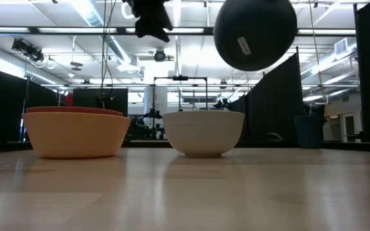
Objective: Nest bowls inside each other
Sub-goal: Stack the dark blue bowl on the dark orange bowl
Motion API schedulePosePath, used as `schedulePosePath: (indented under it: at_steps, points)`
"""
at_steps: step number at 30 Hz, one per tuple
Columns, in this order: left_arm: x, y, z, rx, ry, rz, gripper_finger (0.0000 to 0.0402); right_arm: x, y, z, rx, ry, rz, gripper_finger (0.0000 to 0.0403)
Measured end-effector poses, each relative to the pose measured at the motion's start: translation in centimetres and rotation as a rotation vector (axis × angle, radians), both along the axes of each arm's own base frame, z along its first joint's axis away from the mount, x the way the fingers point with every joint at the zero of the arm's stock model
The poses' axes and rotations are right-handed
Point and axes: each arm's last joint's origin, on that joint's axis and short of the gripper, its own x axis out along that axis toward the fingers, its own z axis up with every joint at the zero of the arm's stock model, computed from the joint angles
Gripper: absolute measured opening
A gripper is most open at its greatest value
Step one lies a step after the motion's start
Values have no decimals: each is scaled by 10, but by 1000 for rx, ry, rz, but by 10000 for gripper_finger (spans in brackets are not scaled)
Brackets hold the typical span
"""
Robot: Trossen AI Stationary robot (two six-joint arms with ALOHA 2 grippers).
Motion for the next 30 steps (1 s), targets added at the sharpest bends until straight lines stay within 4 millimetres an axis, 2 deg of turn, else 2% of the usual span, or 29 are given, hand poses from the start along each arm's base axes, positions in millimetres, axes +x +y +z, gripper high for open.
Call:
schedulePosePath:
  at_steps: [6, 10, 30]
  points:
    - [8, -12, 9, -112, -139, -204, 214, 0, 12, 2, 19, -20, 50, 0]
    - [9, -19, 10, -137, -161, -290, 214, 3, 20, 5, 64, -64, 91, 0]
    - [17, -44, 21, -227, -287, -486, 214, 19, 37, 27, 275, -311, 211, 0]
